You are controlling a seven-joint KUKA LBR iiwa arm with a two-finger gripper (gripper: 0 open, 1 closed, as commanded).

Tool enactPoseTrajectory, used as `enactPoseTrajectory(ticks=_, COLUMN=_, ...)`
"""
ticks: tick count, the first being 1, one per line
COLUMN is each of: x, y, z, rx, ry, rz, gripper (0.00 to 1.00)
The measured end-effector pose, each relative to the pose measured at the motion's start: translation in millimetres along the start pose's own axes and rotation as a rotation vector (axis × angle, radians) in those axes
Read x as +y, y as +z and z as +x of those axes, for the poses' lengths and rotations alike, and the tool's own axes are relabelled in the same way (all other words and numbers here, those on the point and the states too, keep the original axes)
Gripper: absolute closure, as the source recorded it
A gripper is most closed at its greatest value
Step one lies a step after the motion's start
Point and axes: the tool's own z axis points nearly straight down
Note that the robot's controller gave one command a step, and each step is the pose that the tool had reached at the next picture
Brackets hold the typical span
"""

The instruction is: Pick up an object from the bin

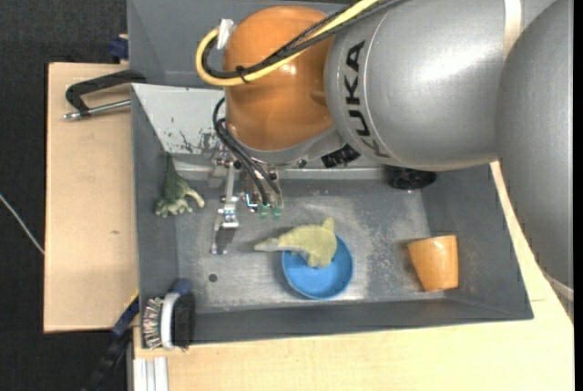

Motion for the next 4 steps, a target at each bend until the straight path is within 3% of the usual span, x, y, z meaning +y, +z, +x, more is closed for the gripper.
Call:
enactPoseTrajectory(ticks=1, x=-85, y=92, z=14.3, rx=0.0, ry=-0.006, rz=0.004, gripper=0.0)
enactPoseTrajectory(ticks=2, x=-158, y=136, z=2.6, rx=-0.013, ry=-0.333, rz=-0.002, gripper=0.0)
enactPoseTrajectory(ticks=3, x=-157, y=134, z=2.0, rx=-0.015, ry=-0.333, rz=-0.001, gripper=1.0)
enactPoseTrajectory(ticks=4, x=-187, y=-9, z=8.3, rx=-0.023, ry=-0.536, rz=0.004, gripper=1.0)
